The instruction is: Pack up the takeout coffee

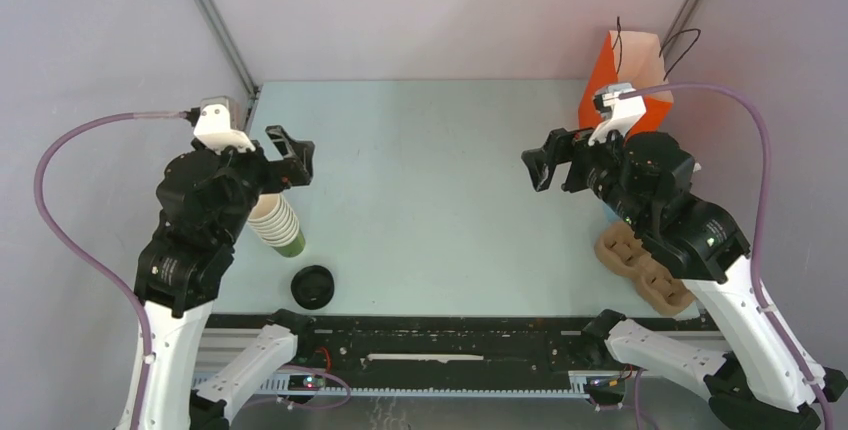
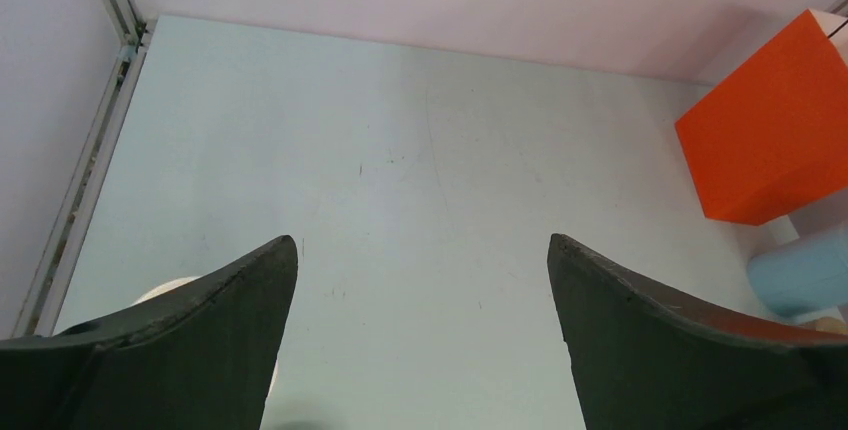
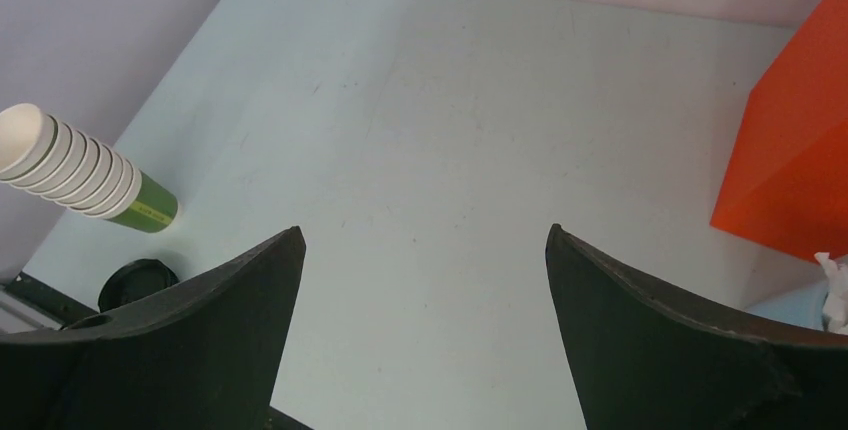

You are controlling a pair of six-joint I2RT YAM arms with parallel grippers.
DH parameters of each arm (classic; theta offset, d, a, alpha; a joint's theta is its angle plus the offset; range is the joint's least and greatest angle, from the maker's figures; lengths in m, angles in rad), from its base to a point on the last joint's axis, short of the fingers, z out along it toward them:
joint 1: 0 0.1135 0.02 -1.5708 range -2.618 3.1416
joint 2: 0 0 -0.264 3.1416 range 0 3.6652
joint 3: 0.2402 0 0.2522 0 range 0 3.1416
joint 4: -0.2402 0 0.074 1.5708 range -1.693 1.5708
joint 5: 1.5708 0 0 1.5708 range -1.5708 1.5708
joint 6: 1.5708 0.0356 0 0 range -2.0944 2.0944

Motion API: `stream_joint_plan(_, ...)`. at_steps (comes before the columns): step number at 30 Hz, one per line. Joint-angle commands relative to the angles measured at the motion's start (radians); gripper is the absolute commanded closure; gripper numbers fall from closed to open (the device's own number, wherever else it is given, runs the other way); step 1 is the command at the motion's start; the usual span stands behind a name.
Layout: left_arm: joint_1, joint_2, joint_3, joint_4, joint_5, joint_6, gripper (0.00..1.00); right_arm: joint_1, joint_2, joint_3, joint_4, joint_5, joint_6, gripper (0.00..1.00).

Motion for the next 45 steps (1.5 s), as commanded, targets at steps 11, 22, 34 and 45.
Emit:
stream_joint_plan(11, 0.074, 0.054, -0.018, -0.472, -0.375, -0.277, 0.0, -0.007, 0.025, -0.141, 0.073, -0.231, 0.023, 0.0)
stream_joint_plan(22, 0.338, -0.008, -0.209, -0.486, -0.353, -0.407, 0.29, 0.036, -0.021, -0.239, 0.117, -0.319, 0.026, 0.0)
stream_joint_plan(34, 0.413, 0.04, -0.244, -0.348, -0.322, -0.364, 0.33, 0.072, -0.074, -0.298, 0.162, -0.25, -0.01, 0.0)
stream_joint_plan(45, 0.412, -0.006, -0.182, -0.395, -0.357, -0.357, 0.31, 0.078, -0.057, -0.302, 0.185, -0.259, -0.013, 0.0)
